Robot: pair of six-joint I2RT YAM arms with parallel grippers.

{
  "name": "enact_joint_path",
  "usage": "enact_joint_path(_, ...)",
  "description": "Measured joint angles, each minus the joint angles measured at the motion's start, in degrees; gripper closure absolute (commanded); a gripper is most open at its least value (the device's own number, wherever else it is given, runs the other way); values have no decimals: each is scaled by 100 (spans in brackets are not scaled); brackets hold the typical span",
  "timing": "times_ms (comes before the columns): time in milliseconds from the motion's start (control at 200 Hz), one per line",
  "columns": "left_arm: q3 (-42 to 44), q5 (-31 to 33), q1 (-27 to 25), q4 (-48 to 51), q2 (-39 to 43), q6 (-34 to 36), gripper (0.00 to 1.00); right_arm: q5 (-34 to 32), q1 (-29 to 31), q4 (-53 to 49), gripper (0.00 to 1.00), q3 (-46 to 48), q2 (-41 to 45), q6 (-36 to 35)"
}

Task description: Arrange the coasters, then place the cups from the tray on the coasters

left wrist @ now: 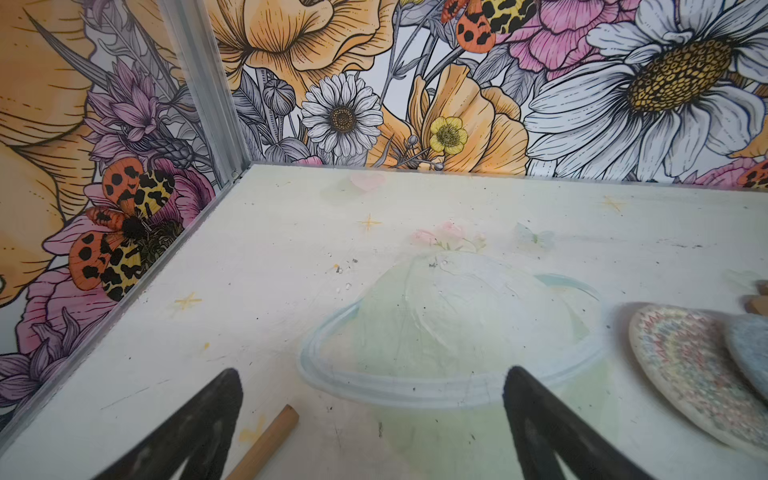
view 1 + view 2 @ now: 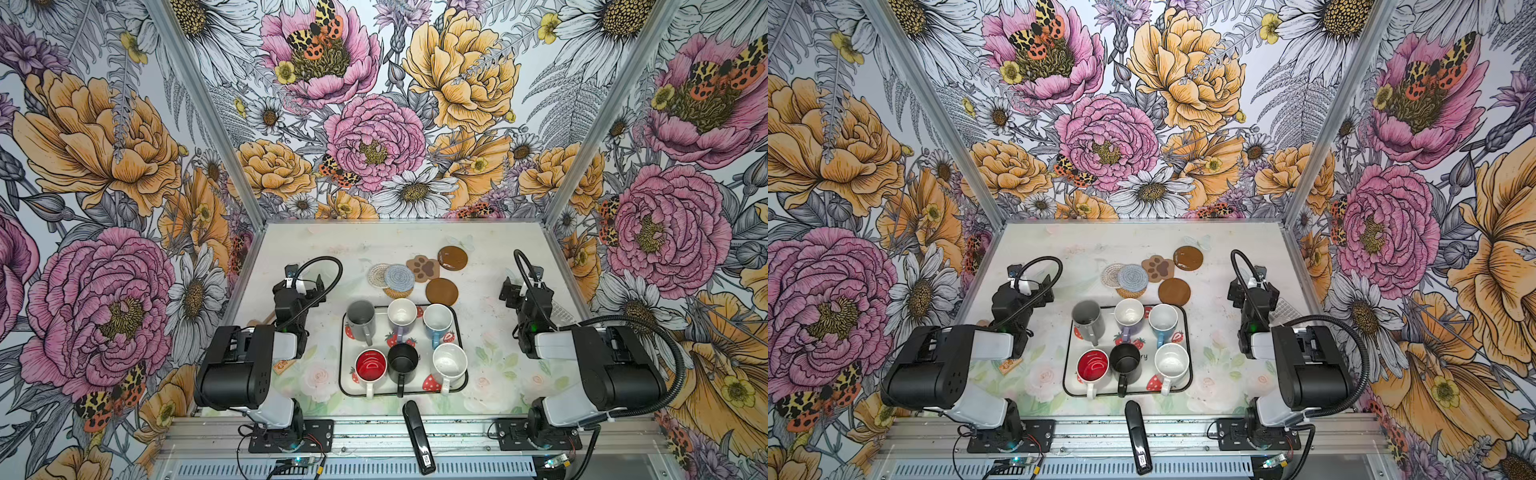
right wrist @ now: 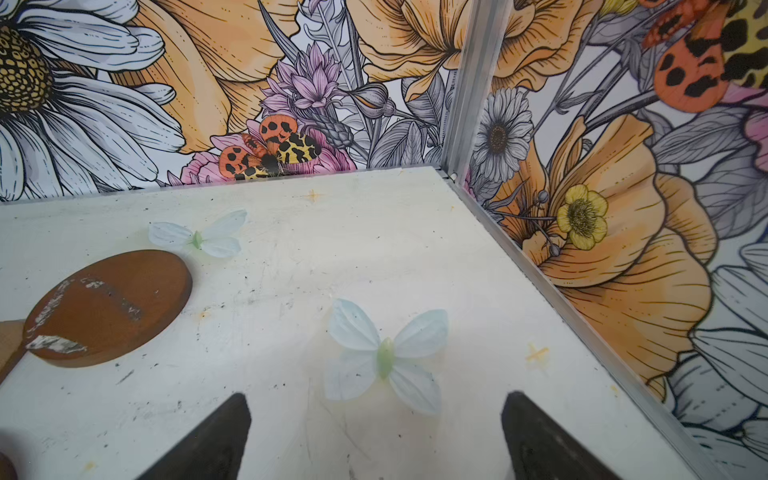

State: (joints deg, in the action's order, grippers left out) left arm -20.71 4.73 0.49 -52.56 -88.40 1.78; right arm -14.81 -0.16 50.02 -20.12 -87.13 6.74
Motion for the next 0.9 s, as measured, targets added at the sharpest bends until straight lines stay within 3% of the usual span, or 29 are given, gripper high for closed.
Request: enact_joint_path(901, 0, 4, 0, 0, -2, 0, 1, 0, 0, 0, 2, 0, 0, 0)
